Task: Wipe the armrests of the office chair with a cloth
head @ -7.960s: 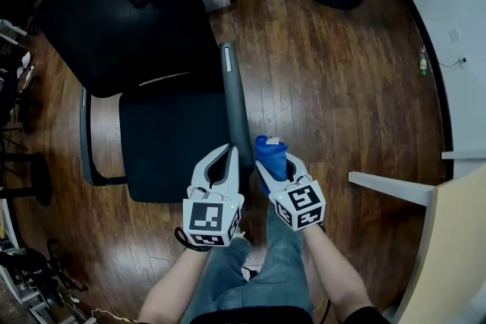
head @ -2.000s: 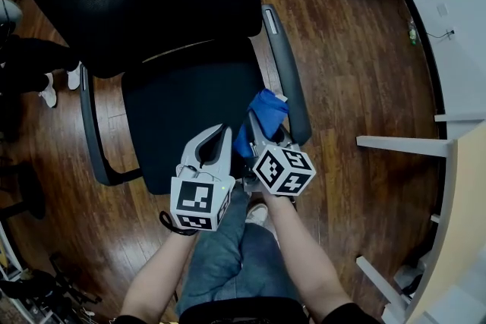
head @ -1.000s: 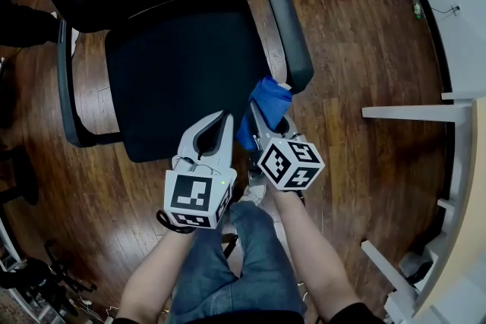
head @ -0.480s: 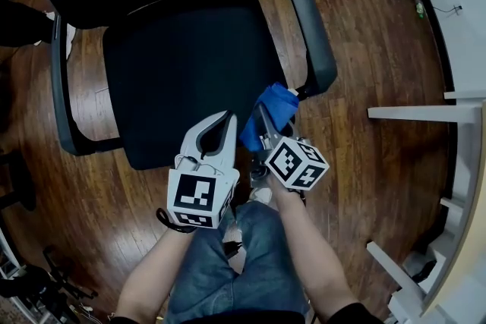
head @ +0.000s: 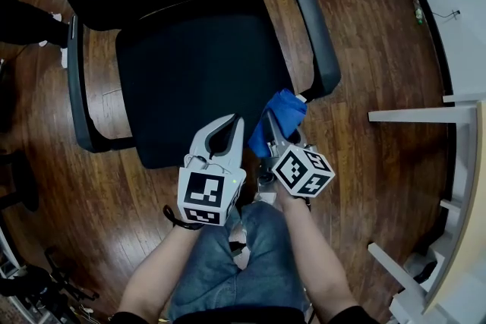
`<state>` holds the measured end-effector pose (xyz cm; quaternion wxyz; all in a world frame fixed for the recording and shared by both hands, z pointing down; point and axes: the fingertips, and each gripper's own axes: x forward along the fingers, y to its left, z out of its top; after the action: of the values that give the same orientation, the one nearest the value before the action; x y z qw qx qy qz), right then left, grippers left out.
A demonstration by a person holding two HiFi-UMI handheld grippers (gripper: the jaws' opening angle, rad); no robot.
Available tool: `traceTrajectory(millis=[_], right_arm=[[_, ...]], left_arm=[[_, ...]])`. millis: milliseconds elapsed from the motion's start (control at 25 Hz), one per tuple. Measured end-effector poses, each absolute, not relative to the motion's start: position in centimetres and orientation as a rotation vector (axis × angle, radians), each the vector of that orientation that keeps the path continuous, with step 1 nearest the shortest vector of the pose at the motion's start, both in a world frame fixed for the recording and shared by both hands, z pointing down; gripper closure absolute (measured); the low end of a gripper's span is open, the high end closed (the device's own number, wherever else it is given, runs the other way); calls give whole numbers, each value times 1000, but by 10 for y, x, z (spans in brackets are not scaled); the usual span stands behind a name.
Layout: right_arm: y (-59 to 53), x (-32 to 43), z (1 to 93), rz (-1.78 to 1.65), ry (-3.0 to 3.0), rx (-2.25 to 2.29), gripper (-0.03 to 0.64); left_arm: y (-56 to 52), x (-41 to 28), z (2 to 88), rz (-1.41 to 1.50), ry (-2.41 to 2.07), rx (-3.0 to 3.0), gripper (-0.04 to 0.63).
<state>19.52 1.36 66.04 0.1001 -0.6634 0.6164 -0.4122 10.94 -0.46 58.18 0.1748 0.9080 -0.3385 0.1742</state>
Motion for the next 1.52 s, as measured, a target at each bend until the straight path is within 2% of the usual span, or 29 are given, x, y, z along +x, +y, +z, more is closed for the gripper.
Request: traceTrajectory(millis=[760,1080,1520], right_arm=[[31,117,332,-593,2257,-2006,477],[80,89,265,-413,2406,-1872,482],[164,73,225,-242,2561,-1750,483]], left_arm=[[16,42,338,212,-1095,2604,592],[74,22,279,112,-1233,2593,592],[154,7,239,56,-1373,2610,592]])
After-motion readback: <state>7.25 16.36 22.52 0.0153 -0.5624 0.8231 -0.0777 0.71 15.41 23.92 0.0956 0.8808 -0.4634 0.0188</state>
